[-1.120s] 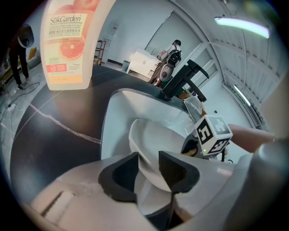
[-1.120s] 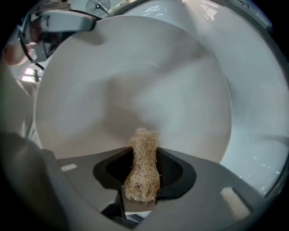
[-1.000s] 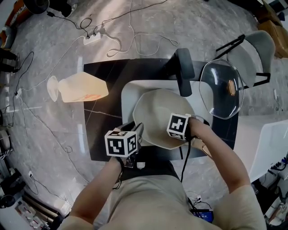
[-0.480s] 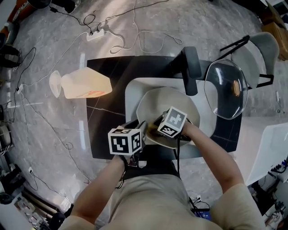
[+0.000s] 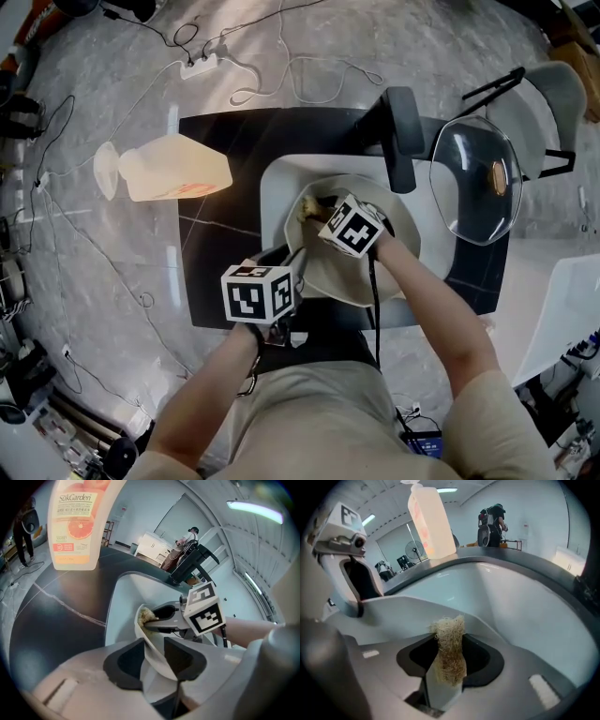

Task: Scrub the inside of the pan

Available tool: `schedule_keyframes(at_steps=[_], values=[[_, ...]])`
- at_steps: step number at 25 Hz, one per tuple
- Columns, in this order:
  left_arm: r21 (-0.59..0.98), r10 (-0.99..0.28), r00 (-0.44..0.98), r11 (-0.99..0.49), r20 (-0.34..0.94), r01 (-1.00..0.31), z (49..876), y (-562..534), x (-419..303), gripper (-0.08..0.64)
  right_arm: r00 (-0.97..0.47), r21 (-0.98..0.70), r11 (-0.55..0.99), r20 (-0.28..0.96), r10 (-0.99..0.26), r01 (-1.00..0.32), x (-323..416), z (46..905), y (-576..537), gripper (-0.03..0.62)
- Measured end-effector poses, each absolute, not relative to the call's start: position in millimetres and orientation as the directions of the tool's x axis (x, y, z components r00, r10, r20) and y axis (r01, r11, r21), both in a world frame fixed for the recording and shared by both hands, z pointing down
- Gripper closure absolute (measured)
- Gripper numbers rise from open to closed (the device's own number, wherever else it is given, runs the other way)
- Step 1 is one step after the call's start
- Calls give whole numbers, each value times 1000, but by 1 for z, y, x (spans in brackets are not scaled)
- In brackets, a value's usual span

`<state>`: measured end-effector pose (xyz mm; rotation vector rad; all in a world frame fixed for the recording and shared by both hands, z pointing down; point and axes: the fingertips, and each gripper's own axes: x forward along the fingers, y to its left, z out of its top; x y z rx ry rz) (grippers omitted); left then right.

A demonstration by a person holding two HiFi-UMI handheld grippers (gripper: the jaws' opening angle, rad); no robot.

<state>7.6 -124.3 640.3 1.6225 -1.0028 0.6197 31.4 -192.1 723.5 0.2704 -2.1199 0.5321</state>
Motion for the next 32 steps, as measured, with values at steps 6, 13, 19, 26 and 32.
schedule_keyframes(at_steps=[6,13,19,26,32], values=[[524,-292,523,-80,801,-848,641,-124,6,416,-467,-55,896,867,-176,-441,81,753,-232,422],[525,-300,524,-84,797,-847,640,-125,6,414,-147,59,911,981,-130,-408,164,771,-219,430],[532,-292,530,-79,796,-843,641,-124,6,414,104,-80,951,988,115,-297,198,768,-151,434],[533,-302,528,-74,794,-843,641,-124,6,414,68,-381,871,905,420,-310,198,726,-86,434],[535,-306,528,-67,793,-842,641,-125,6,416,-215,-633,727,774,595,-266,139,696,-48,433]])
